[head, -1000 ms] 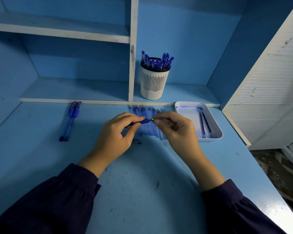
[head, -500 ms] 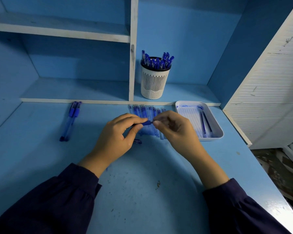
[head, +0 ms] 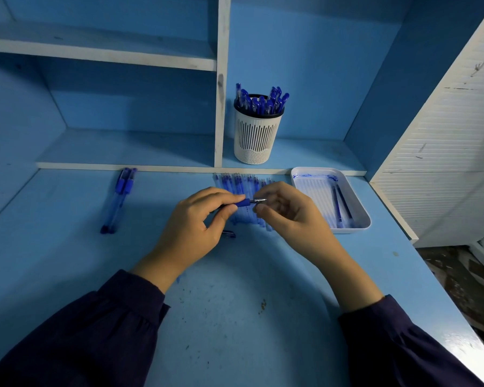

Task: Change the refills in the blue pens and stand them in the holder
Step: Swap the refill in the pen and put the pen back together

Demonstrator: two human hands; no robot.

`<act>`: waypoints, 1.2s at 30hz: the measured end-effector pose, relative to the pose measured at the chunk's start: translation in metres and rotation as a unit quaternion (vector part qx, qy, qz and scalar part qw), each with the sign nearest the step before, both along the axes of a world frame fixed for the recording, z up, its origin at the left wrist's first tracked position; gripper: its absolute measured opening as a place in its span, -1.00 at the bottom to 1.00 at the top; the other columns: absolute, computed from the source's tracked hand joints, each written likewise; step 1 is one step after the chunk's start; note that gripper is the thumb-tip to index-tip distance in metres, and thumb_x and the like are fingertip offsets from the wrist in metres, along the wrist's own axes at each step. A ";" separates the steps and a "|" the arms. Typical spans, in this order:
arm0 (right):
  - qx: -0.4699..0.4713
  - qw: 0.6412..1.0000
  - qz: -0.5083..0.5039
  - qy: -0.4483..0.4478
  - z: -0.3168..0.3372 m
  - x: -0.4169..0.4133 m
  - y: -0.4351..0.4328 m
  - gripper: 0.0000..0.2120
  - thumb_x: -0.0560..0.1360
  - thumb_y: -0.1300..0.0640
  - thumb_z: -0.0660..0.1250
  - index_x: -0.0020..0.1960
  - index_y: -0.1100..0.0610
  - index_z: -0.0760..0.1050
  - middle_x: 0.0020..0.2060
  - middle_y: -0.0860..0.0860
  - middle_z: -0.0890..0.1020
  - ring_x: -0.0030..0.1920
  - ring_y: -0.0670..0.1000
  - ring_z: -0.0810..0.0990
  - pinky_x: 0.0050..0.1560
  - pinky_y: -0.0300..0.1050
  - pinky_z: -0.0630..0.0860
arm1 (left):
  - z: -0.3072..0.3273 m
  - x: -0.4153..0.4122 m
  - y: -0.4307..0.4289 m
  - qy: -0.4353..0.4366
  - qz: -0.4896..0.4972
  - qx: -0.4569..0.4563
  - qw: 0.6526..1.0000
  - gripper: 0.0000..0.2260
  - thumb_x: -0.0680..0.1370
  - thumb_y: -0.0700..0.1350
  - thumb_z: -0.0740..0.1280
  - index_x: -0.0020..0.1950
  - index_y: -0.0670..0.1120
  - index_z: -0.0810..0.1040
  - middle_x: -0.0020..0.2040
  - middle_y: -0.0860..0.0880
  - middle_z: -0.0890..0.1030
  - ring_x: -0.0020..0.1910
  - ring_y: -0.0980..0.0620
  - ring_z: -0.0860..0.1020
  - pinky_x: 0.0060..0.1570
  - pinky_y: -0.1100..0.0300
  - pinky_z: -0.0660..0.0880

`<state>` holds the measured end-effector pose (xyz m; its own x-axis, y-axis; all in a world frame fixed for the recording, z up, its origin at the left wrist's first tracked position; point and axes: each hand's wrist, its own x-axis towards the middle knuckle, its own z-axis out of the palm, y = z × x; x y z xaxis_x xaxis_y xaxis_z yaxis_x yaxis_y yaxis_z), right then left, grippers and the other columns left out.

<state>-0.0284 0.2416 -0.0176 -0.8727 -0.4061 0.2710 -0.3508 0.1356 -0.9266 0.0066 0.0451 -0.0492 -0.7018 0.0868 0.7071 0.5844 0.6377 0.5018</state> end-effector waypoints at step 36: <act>0.048 0.993 -0.061 0.085 -0.009 -0.002 -0.003 -0.89 0.50 0.30 0.38 -0.10 0.10 0.57 -0.38 -0.24 0.55 -0.32 -0.18 0.50 -0.22 -0.33 0.43 | 0.002 0.002 0.001 0.032 0.005 -0.011 0.999 -0.86 0.50 -0.29 0.46 0.05 -0.17 0.70 -0.05 -0.01 0.69 -0.08 0.12 0.64 0.00 0.22 0.58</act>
<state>-0.0299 0.2389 -0.0263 -0.8621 -0.3302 0.3843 -0.4766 0.2713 -0.8362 0.0084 0.0463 -0.0469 -0.6554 0.0966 0.7491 0.6089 0.6544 0.4484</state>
